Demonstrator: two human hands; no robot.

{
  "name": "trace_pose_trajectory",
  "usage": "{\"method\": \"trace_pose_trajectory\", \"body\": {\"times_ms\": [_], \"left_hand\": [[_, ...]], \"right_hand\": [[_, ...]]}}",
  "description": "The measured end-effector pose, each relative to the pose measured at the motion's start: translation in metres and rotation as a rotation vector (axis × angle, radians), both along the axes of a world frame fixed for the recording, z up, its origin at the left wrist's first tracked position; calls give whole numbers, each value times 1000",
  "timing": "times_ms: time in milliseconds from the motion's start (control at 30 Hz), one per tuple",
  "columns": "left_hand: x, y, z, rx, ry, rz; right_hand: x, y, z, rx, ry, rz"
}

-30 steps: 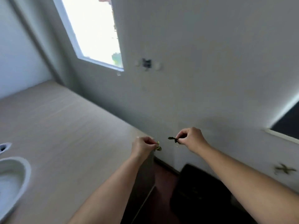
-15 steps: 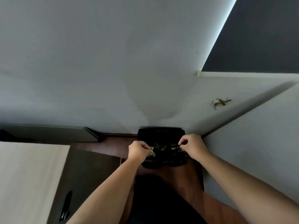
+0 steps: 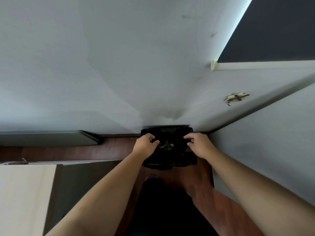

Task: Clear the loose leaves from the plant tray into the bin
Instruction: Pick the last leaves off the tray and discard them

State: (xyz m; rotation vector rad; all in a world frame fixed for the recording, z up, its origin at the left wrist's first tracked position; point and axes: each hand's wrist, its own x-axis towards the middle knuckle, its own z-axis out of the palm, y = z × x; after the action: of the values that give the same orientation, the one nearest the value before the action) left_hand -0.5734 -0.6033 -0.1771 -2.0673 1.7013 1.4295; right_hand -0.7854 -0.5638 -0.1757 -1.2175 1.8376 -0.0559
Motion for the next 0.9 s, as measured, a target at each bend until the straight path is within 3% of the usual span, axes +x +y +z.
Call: {"method": "trace_pose_trajectory", "body": {"times_ms": [233, 500, 700, 900], "left_hand": [[23, 23, 63, -142, -43, 33], [115, 114, 161, -390, -150, 277], [225, 237, 212, -484, -315, 665], [303, 390, 232, -458, -429, 1055]], "right_hand": [[12, -16, 65, -160, -32, 52], [114, -16, 151, -328, -104, 389], [269, 46, 207, -422, -245, 795], [397, 158, 229, -388, -342, 1189]]}}
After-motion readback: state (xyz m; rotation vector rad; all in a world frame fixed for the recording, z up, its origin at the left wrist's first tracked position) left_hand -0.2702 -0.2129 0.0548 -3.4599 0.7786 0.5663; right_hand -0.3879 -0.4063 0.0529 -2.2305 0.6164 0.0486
